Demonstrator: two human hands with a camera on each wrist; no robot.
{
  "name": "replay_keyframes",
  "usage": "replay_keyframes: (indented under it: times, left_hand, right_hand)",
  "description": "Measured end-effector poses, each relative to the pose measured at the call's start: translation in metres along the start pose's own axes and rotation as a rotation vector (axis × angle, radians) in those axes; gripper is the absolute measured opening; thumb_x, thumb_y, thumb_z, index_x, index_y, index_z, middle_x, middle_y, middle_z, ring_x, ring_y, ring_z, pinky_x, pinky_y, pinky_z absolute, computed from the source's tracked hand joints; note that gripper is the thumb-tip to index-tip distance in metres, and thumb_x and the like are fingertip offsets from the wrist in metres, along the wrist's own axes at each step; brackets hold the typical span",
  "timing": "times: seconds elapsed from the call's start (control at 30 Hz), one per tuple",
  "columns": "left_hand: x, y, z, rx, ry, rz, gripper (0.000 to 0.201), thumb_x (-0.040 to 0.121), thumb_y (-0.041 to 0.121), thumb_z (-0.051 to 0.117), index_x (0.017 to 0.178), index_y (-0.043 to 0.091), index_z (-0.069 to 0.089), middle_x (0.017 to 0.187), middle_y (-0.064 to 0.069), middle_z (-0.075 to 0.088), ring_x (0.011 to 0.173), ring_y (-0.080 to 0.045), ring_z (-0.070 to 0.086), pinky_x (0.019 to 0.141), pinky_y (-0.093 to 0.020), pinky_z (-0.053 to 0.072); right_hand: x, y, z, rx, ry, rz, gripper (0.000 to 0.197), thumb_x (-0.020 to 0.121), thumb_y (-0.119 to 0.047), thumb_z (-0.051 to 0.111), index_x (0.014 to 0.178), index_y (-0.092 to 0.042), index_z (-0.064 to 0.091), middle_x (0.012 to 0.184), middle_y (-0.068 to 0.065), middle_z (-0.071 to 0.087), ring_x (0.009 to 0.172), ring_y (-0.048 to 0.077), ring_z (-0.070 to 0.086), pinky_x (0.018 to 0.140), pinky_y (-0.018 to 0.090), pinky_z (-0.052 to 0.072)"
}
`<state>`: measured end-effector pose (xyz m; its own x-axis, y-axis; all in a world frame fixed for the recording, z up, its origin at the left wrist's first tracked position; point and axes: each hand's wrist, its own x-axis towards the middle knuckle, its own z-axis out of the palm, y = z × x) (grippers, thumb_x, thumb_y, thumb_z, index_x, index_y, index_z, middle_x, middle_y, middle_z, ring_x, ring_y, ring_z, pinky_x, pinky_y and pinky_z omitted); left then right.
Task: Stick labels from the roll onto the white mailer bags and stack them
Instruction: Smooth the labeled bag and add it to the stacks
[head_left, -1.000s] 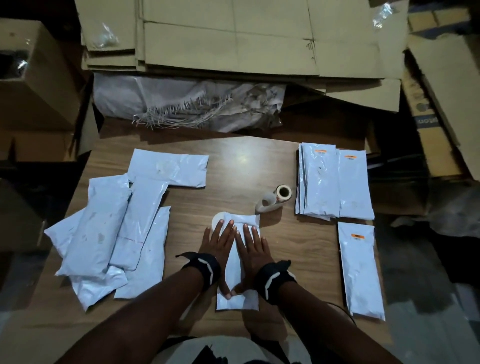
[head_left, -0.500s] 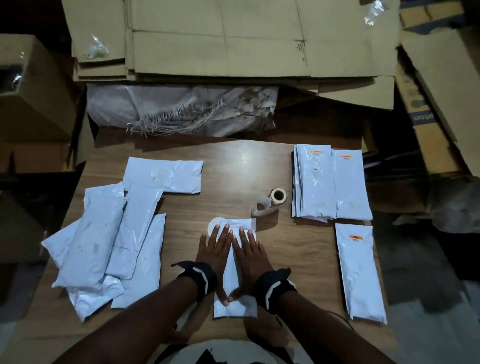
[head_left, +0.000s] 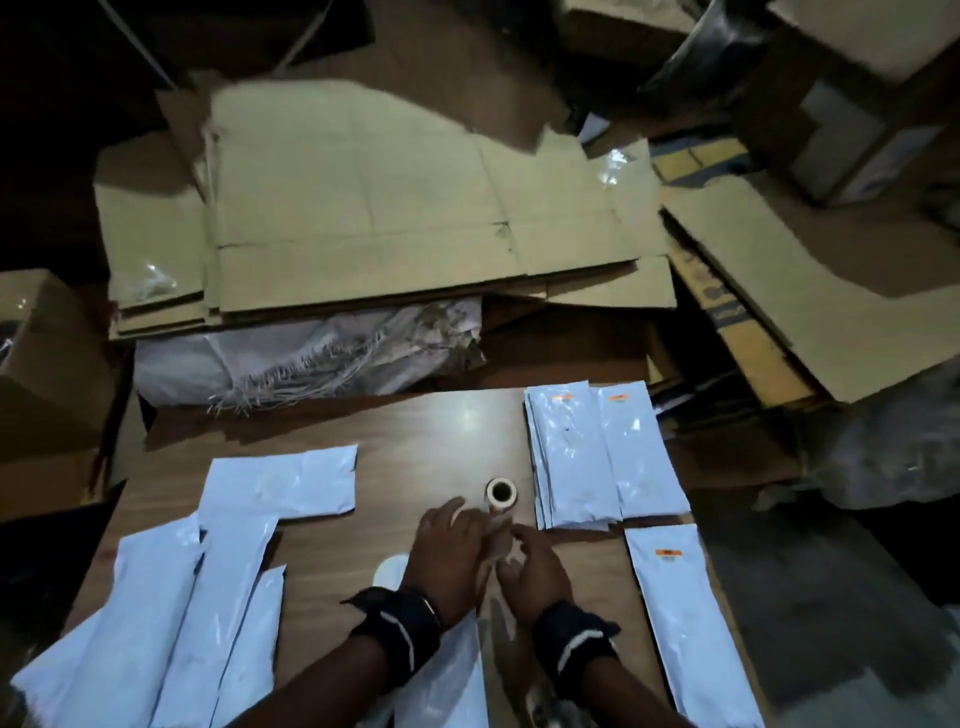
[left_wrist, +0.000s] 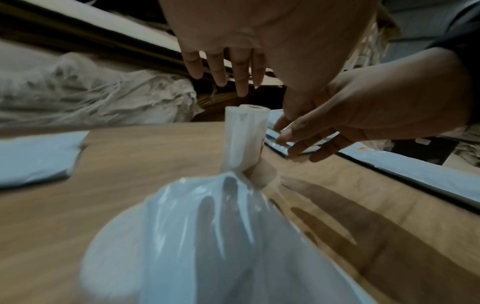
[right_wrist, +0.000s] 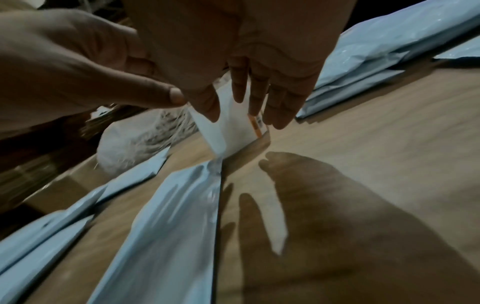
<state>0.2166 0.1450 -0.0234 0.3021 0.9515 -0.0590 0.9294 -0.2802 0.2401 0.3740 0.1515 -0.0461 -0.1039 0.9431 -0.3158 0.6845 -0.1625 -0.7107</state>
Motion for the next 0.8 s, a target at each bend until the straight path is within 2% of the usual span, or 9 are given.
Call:
replay_keyframes:
  times: [0.1,0.2,0.3,0.4,0.43,0.53,0.6,0.7,0.8]
  left_hand:
    - [0.027,0.013,-0.004,0.060,-0.164,-0.100,0.041,0.079,0.044,0.042,0.111,0.030,0.064,0.106,0.007,0.066,0.114,-0.029,0.054,0.090,-0.041,0.033]
    - [0.039,0.021,-0.003,0.096,-0.188,-0.194,0.034,0.084,0.042,0.046,0.111,0.026,0.059,0.113,0.004,0.065,0.129,-0.029,0.039,0.099,-0.042,0.026]
    - [0.045,0.024,-0.002,0.069,-0.197,-0.258,0.030,0.084,0.039,0.051,0.108,0.023,0.059,0.107,0.002,0.068,0.126,-0.030,0.044,0.100,-0.041,0.029]
    - [0.049,0.025,-0.001,0.035,-0.172,-0.320,0.035,0.076,0.041,0.067,0.103,0.019,0.064,0.095,0.001,0.070,0.111,-0.029,0.055,0.094,-0.041,0.039]
    - [0.050,0.024,0.003,0.052,-0.161,-0.315,0.034,0.079,0.041,0.064,0.106,0.020,0.064,0.098,0.000,0.070,0.114,-0.029,0.054,0.097,-0.043,0.036]
    - [0.055,0.027,0.009,0.160,-0.176,-0.314,0.035,0.094,0.042,0.038,0.115,0.025,0.061,0.118,0.000,0.064,0.132,-0.031,0.034,0.111,-0.046,0.014]
    - [0.061,0.030,0.006,0.203,-0.254,-0.311,0.036,0.096,0.039,0.036,0.116,0.024,0.063,0.123,-0.003,0.063,0.137,-0.034,0.028,0.114,-0.051,0.007]
    - [0.064,0.032,0.011,0.218,-0.355,-0.308,0.040,0.096,0.035,0.038,0.129,0.023,0.056,0.132,-0.006,0.060,0.145,-0.040,0.015,0.116,-0.057,-0.001]
    - [0.064,0.031,0.019,0.164,-0.351,-0.328,0.044,0.097,0.037,0.036,0.139,0.028,0.047,0.144,-0.006,0.050,0.147,-0.039,0.006,0.116,-0.057,-0.008]
  right_hand:
    - [0.020,-0.006,-0.005,0.041,0.039,0.081,0.031,0.087,-0.020,0.057,0.118,-0.020,0.058,0.117,0.002,0.064,0.105,0.017,0.060,0.084,0.024,0.043]
    - [0.032,-0.011,-0.008,0.057,0.002,0.129,0.033,0.088,-0.017,0.054,0.122,-0.017,0.056,0.116,0.004,0.066,0.108,0.021,0.061,0.083,0.021,0.042]
    - [0.038,-0.010,-0.009,0.066,0.006,0.152,0.030,0.089,-0.025,0.054,0.119,-0.021,0.056,0.113,0.003,0.069,0.105,0.021,0.064,0.085,0.024,0.046]
    - [0.043,-0.002,-0.005,0.079,0.008,0.200,0.041,0.089,-0.039,0.055,0.126,-0.023,0.052,0.117,0.002,0.068,0.107,0.019,0.064,0.088,0.025,0.048]
    - [0.045,0.001,-0.003,0.073,0.013,0.196,0.039,0.089,-0.043,0.054,0.124,-0.024,0.053,0.116,0.001,0.068,0.107,0.019,0.064,0.088,0.026,0.049]
    - [0.050,0.005,-0.002,0.027,0.014,0.180,0.030,0.088,-0.049,0.053,0.108,-0.028,0.058,0.107,-0.002,0.071,0.101,0.019,0.066,0.084,0.030,0.051]
    - [0.051,0.005,-0.003,-0.008,-0.025,0.177,0.028,0.082,-0.043,0.056,0.106,-0.028,0.059,0.107,-0.002,0.070,0.102,0.020,0.065,0.083,0.030,0.051]
    - [0.052,0.006,-0.004,-0.075,-0.049,0.163,0.029,0.081,-0.036,0.057,0.107,-0.024,0.061,0.109,-0.002,0.069,0.106,0.022,0.064,0.085,0.030,0.050]
    - [0.051,0.009,-0.004,-0.102,-0.048,0.153,0.030,0.084,-0.036,0.057,0.111,-0.025,0.061,0.113,-0.003,0.068,0.109,0.020,0.062,0.086,0.028,0.049]
